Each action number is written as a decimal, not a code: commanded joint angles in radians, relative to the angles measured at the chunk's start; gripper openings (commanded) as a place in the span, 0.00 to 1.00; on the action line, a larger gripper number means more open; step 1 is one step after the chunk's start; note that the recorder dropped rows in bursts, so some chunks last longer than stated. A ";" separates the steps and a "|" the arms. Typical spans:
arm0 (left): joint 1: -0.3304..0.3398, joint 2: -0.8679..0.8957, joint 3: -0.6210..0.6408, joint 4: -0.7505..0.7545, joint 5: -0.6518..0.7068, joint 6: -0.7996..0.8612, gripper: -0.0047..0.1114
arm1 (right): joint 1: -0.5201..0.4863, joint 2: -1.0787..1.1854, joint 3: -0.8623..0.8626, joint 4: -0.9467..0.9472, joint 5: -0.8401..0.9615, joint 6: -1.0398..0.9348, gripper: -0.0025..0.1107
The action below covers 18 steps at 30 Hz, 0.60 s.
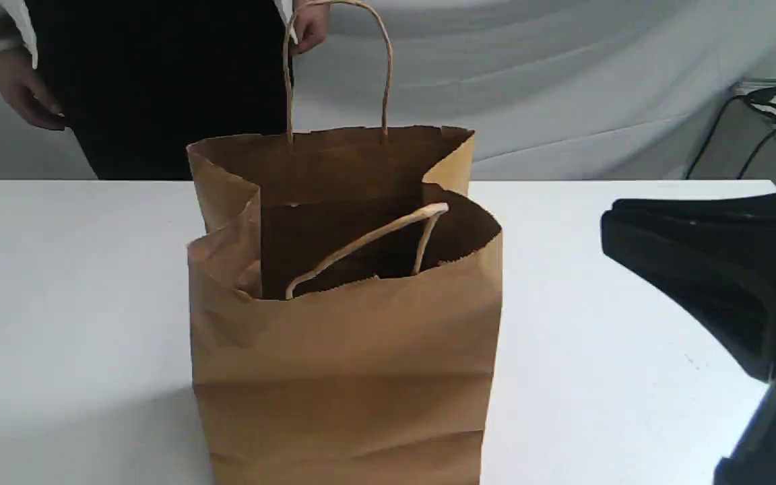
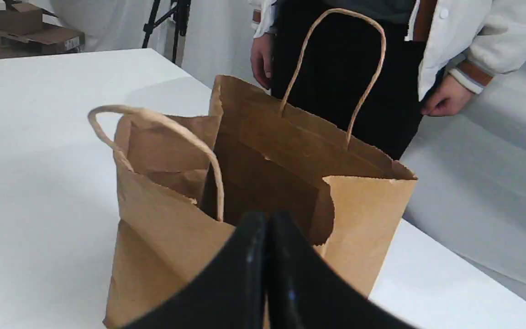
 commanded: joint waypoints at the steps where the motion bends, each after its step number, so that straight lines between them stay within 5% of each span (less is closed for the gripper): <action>1: 0.001 -0.020 0.005 -0.004 -0.011 -0.011 0.04 | -0.009 -0.002 0.006 0.008 -0.017 0.006 0.02; 18: 0.001 -0.022 0.005 -0.004 -0.011 -0.011 0.04 | -0.009 -0.002 0.006 0.012 0.010 0.009 0.02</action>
